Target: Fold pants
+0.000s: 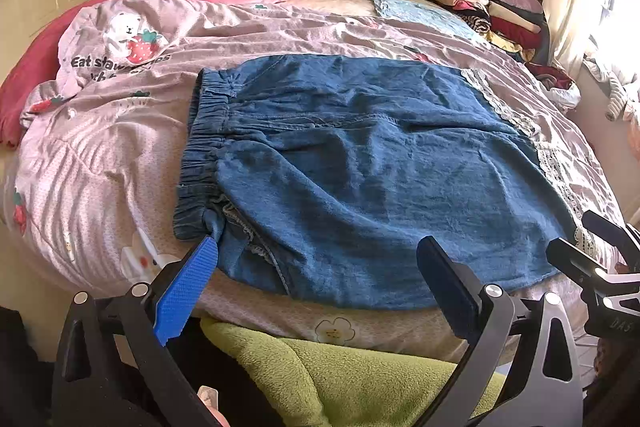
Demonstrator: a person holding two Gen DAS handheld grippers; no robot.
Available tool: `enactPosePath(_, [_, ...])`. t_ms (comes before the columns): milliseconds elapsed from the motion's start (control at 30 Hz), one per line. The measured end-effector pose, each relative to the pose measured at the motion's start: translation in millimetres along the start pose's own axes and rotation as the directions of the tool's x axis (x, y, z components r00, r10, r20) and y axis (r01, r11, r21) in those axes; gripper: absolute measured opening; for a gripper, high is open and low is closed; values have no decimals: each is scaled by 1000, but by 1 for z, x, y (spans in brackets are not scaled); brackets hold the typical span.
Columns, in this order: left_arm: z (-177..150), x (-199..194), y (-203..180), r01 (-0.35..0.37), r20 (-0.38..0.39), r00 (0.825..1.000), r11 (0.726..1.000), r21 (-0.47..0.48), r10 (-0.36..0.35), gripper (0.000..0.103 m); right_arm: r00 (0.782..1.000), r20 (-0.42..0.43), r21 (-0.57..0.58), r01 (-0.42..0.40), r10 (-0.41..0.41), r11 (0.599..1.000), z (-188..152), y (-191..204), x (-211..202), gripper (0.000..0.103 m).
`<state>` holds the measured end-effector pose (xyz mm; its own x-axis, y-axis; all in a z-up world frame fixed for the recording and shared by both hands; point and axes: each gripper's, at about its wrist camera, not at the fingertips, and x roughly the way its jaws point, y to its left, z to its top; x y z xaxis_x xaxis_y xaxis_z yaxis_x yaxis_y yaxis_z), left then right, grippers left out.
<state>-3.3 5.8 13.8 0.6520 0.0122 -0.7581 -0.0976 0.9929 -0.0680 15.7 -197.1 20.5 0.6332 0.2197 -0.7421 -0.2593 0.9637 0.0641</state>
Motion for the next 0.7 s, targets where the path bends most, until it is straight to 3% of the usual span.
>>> enactPosePath(700, [0, -1, 1, -3, 4, 1000, 1000, 1, 3, 99, 1000, -1, -1, 0, 0, 1000, -1, 3, -1, 95])
